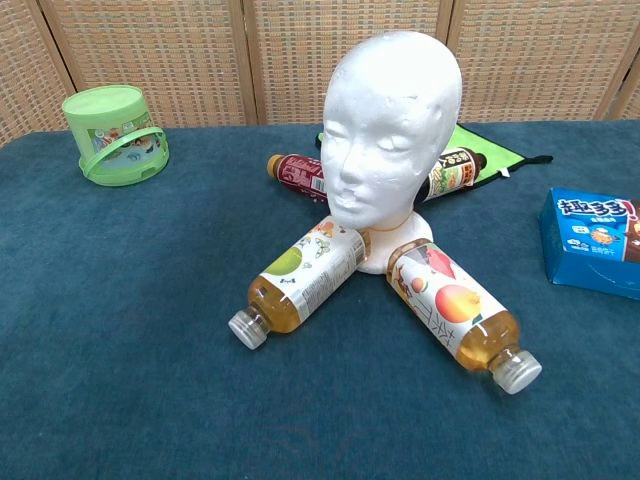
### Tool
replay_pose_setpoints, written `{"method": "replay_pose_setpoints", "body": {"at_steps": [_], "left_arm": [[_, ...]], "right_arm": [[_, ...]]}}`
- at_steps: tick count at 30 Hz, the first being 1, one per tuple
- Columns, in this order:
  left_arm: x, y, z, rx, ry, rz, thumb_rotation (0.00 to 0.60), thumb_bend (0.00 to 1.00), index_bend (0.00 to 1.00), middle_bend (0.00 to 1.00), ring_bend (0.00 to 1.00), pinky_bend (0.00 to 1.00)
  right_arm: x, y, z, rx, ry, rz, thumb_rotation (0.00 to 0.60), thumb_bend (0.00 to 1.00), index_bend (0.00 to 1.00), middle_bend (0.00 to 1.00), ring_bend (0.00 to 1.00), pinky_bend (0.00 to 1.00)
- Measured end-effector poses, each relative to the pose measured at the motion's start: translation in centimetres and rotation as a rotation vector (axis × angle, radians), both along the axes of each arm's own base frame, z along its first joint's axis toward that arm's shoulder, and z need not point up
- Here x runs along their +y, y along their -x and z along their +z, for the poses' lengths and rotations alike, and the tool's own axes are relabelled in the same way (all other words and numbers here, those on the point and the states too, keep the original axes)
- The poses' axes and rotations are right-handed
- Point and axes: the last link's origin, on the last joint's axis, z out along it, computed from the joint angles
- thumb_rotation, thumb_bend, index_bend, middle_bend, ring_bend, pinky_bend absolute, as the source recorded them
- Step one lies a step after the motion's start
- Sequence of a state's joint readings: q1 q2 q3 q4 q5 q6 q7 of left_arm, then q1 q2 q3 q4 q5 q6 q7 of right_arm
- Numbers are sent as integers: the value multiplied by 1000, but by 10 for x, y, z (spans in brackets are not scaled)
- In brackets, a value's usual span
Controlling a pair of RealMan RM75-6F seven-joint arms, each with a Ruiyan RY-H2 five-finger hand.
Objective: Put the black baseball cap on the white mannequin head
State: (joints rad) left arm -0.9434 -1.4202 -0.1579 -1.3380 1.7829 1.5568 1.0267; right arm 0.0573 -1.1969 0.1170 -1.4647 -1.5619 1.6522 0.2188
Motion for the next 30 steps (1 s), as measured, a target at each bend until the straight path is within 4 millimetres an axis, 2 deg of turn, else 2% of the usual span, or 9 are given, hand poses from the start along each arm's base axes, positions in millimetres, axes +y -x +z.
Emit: {"method": "replay_pose_setpoints", "body": {"at_steps": [8, 14, 20, 30], "left_arm": [[-9, -34, -26, 56, 22, -37, 600, 689, 893, 936, 879, 746], [-14, -50, -44, 85, 36, -52, 600, 687, 892, 936, 878, 746], [-17, -53, -59, 117, 47, -49, 600, 685, 891, 936, 879, 746], [-16, -41, -79, 158, 66, -24, 600, 676, 890, 936, 878, 746]], "right_arm": [[1, 4, 5, -29, -3, 0, 600, 51, 0, 0, 0, 0], [1, 5, 7, -39, -4, 3, 600, 51, 0, 0, 0, 0], [1, 5, 9, -44, -1, 3, 600, 51, 0, 0, 0, 0], [2, 5, 7, -40, -7, 3, 600, 51, 0, 0, 0, 0]]}}
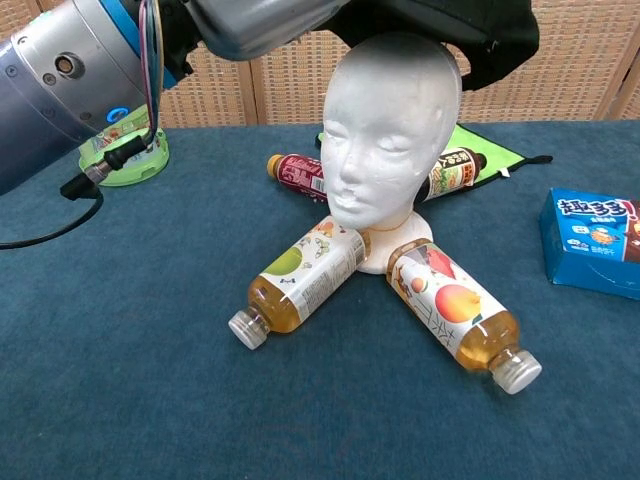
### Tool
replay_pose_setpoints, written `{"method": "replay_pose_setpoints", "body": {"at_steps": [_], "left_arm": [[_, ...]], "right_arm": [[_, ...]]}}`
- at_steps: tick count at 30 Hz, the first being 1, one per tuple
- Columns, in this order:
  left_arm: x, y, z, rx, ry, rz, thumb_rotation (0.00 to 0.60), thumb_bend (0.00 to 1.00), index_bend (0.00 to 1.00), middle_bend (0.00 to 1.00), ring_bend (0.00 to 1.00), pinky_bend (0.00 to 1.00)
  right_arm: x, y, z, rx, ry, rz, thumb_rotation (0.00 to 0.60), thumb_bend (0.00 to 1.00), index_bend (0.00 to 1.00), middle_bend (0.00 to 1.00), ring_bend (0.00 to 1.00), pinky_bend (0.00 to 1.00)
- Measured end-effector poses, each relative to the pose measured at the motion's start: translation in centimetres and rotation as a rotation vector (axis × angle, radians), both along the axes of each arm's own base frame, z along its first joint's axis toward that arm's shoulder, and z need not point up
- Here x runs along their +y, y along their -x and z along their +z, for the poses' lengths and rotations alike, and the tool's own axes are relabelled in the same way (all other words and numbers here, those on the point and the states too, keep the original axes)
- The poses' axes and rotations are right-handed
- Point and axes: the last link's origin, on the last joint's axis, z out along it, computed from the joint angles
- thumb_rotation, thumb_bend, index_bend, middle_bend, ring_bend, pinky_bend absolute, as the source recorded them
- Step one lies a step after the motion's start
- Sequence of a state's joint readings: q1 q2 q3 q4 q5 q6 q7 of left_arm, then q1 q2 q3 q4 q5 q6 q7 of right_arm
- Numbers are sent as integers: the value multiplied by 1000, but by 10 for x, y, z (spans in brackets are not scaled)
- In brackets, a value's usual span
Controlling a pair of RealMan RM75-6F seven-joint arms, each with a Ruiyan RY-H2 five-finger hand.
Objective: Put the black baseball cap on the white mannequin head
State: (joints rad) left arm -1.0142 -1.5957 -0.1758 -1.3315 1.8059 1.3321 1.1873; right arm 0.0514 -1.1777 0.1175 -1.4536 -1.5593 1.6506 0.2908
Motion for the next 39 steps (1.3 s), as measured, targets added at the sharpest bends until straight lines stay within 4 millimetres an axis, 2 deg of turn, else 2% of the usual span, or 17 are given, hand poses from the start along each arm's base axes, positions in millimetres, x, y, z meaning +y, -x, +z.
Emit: {"method": "replay_pose_setpoints", "body": {"at_steps": [11, 25, 35, 39], "left_arm": [[1, 15, -17, 43, 21, 8, 600, 660, 885, 936, 879, 744], [-2, 23, -20, 64, 26, -12, 600, 641, 867, 936, 878, 741], [0, 26, -15, 64, 10, -12, 600, 529, 828, 936, 879, 729], [1, 27, -14, 64, 12, -4, 600, 523, 825, 936, 878, 726]], "right_arm": [[0, 0, 0, 2, -3, -1, 600, 51, 0, 0, 0, 0], [0, -1, -1, 4, -5, -1, 600, 51, 0, 0, 0, 0], [0, -1, -1, 3, -5, 0, 600, 51, 0, 0, 0, 0], [0, -1, -2, 6, -7, 1, 600, 51, 0, 0, 0, 0]]}}
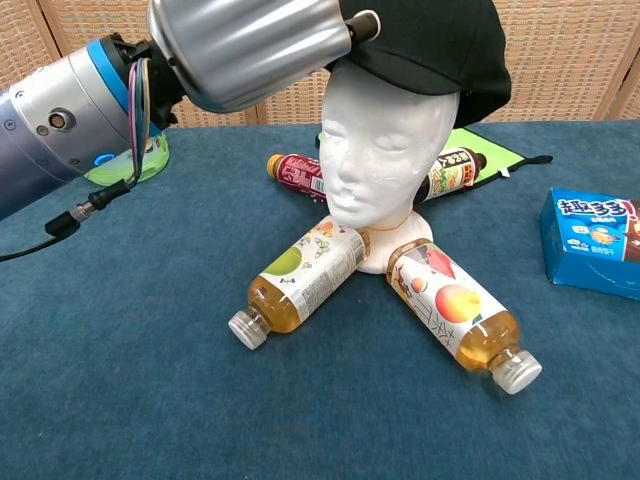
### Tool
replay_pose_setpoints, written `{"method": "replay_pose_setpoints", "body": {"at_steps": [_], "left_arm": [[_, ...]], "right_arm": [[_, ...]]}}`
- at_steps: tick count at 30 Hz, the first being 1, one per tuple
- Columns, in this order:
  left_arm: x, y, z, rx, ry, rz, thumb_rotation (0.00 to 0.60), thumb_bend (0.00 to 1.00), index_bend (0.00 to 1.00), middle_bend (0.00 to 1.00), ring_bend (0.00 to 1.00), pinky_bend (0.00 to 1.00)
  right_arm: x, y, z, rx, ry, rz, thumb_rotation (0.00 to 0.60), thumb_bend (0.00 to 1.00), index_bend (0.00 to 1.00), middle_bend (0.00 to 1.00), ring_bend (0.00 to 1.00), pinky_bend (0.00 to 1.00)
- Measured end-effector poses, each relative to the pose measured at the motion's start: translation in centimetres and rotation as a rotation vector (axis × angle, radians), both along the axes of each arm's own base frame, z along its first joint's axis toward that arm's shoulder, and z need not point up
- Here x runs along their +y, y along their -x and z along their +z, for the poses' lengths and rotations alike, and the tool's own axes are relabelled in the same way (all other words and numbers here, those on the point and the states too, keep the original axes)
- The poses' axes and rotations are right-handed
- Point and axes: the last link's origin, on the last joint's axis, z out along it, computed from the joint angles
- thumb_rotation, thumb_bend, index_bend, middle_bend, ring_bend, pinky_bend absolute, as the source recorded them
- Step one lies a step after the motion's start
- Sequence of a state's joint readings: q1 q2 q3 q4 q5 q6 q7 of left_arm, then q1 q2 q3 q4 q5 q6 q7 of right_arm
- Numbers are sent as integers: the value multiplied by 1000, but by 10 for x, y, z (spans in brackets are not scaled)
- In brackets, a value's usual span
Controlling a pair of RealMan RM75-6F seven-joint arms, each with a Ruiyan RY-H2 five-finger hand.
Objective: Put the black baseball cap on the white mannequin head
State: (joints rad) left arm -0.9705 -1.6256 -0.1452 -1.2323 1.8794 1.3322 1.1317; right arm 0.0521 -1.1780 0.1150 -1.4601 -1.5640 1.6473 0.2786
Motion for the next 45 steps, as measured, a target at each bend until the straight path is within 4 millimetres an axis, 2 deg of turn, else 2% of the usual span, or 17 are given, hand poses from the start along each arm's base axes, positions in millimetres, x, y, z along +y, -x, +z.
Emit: {"method": "replay_pose_setpoints", "body": {"at_steps": [11, 23, 25, 30, 33, 45], "left_arm": [[-1, -1, 7, 1, 3, -12, 600, 466, 812, 931, 866, 721], [-3, 2, 4, 18, 24, -22, 600, 442, 775, 929, 863, 720], [-3, 3, 3, 17, 25, -19, 600, 412, 735, 923, 857, 719], [-3, 8, 2, 26, 19, -13, 600, 356, 519, 904, 845, 714], [-2, 13, 2, 32, 17, 3, 600, 324, 468, 897, 840, 707], [-1, 20, 2, 21, 14, 52, 600, 318, 453, 896, 839, 703]], "right_arm": [[0, -1, -1, 0, -2, 1, 600, 51, 0, 0, 0, 0], [0, -1, 0, -2, -2, 1, 600, 51, 0, 0, 0, 0], [1, -1, 0, -2, -1, 1, 600, 51, 0, 0, 0, 0], [0, 0, 0, -2, -3, -2, 600, 51, 0, 0, 0, 0], [0, -1, -1, 1, -4, -1, 600, 51, 0, 0, 0, 0], [0, -1, -2, 3, -5, -3, 600, 51, 0, 0, 0, 0]]}}
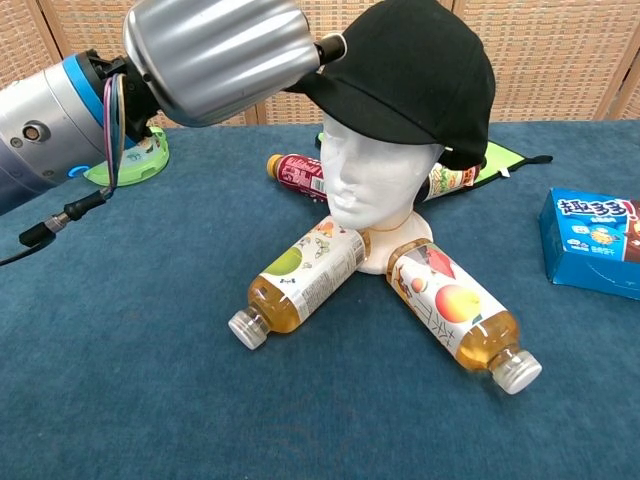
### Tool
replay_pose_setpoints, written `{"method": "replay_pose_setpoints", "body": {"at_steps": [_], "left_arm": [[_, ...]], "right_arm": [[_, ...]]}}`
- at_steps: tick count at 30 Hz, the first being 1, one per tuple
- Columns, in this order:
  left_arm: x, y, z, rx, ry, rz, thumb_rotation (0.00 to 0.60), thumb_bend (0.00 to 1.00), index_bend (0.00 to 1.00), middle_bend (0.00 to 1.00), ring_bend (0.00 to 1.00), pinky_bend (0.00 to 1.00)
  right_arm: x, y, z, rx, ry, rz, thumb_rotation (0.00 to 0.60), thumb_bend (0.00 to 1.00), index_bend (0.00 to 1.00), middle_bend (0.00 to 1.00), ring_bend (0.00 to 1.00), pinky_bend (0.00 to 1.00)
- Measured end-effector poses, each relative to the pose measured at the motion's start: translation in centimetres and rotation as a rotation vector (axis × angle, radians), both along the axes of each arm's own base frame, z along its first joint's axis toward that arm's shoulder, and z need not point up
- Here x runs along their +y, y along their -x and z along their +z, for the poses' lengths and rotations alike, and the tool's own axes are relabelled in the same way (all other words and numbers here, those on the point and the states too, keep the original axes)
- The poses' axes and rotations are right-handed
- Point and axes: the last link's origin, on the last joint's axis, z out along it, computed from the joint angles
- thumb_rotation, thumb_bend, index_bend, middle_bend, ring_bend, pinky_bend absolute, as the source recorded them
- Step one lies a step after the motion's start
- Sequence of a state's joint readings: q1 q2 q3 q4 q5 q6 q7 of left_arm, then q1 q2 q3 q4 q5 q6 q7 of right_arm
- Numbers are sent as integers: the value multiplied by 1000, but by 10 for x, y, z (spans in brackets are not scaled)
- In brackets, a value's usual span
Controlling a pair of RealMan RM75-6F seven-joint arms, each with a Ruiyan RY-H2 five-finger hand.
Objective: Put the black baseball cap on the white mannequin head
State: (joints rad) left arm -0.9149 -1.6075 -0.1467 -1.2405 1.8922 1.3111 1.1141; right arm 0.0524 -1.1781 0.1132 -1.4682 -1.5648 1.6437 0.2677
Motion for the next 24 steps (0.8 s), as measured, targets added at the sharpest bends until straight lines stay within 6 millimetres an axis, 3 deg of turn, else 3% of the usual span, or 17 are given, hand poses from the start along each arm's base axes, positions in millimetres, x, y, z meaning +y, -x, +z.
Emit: {"method": "replay_pose_setpoints", "body": {"at_steps": [3, 6, 10, 16, 24], "left_arm": [[-1, 2, -1, -4, 3, 15, 600, 271, 338, 893, 836, 702], [-1, 4, -1, 3, 2, 22, 600, 140, 187, 878, 824, 692], [-2, 6, -1, 12, 3, 43, 600, 45, 97, 864, 812, 683], [-3, 10, 0, 17, 5, 67, 600, 13, 3, 855, 805, 682], [-6, 16, 5, -10, 8, 100, 600, 0, 0, 826, 778, 671]], "right_arm": [[0, 0, 0, -1, 1, -1, 600, 51, 0, 0, 0, 0], [0, 0, 0, -1, 1, -1, 600, 51, 0, 0, 0, 0], [0, 0, 0, -1, 1, 0, 600, 51, 0, 0, 0, 0], [0, 0, -1, 2, -2, 0, 600, 51, 0, 0, 0, 0], [0, 0, -2, 6, -5, -1, 600, 51, 0, 0, 0, 0]]}}
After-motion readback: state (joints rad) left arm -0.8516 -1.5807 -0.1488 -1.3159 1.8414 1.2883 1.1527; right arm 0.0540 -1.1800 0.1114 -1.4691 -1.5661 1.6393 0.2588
